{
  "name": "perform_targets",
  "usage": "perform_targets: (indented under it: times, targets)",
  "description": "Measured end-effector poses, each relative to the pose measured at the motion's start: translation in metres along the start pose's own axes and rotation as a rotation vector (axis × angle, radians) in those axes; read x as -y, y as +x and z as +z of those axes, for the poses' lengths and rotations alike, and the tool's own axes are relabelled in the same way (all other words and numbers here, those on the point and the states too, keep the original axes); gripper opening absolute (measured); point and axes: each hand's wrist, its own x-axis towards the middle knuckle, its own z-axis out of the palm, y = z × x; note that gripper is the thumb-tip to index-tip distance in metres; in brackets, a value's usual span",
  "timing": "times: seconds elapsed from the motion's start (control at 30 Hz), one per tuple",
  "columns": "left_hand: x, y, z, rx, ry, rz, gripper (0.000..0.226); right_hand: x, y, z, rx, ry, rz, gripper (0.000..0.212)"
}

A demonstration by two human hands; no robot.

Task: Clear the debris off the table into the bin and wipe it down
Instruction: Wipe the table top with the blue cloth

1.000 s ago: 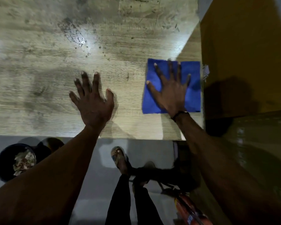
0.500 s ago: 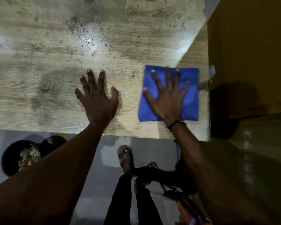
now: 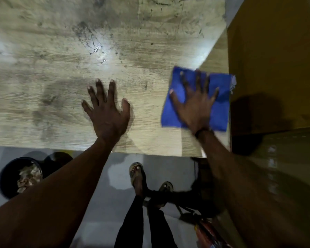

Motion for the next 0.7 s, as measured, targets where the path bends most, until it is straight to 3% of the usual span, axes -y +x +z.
perform_targets:
  times: [0.17,0.37,0.5,0.57,0.63,0.7]
  targets:
    - [0.002,0.001,0.003,-0.016,0.026,0.014,0.073,0.018,-0.094,-0.015,0.115,0.055,-0.252,0.071]
    - [0.0,0.005,0.0,0.006,-0.012,0.044,0.072,-0.015,0.034,0.002,-0.054,-0.046,0.009,0.07]
    - [-0.021,0.047,0.004,0.029,-0.015,0.38,0.07,0.0,0.069,0.007,0.004,0.001,0.119,0.074]
    - [-0.042,0.097,0.013,0.095,-0.052,0.373,0.071,0.018,0.038,0.005,-0.018,-0.06,0.014,0.073]
    - [-0.061,0.147,0.019,0.12,0.005,0.366,0.07,0.023,-0.005,0.0,0.077,-0.013,-0.146,0.073]
    - [-0.072,0.181,0.024,0.127,0.097,0.398,0.073,0.009,-0.028,-0.009,0.126,0.028,-0.162,0.072]
